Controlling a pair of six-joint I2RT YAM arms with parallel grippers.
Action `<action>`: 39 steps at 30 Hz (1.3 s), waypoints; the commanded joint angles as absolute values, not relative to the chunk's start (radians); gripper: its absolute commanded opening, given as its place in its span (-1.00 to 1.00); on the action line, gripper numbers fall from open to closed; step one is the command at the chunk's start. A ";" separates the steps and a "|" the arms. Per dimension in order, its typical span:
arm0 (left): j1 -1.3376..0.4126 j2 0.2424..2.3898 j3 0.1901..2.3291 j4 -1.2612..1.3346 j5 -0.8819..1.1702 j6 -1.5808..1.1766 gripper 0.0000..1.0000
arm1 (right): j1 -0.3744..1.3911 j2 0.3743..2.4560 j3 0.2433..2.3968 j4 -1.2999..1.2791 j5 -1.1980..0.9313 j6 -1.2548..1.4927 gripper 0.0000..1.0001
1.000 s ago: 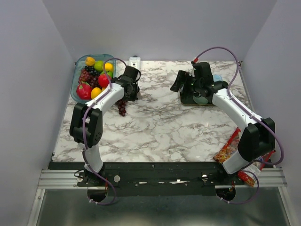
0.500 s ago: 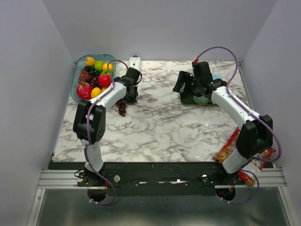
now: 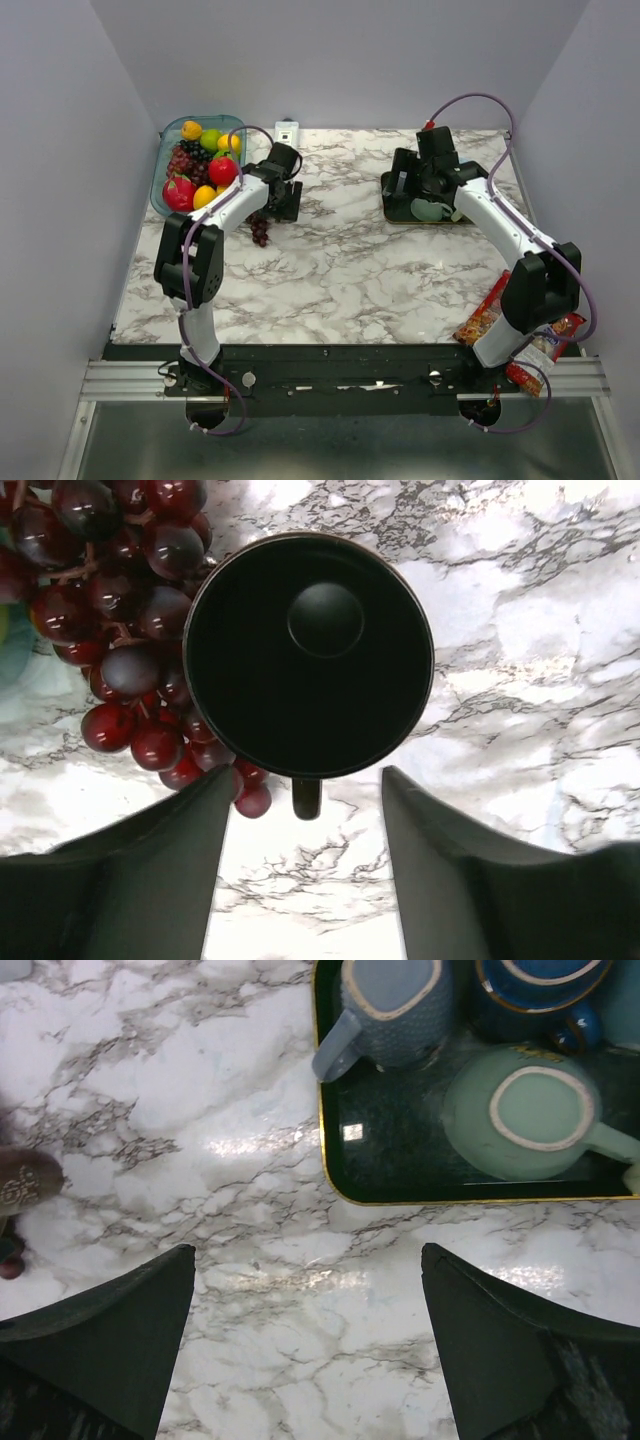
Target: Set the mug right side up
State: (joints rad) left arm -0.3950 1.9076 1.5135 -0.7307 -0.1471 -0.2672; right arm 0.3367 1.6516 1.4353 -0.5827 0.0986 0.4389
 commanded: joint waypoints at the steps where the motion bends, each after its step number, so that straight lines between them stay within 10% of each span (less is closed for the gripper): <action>1: -0.403 1.788 1.482 -0.681 -0.238 -0.267 0.80 | 0.301 1.681 1.479 -0.626 0.212 0.394 1.00; 39: -0.405 1.545 1.396 -0.445 -0.069 -0.259 0.98 | 0.324 2.187 1.902 -0.772 0.436 0.847 0.49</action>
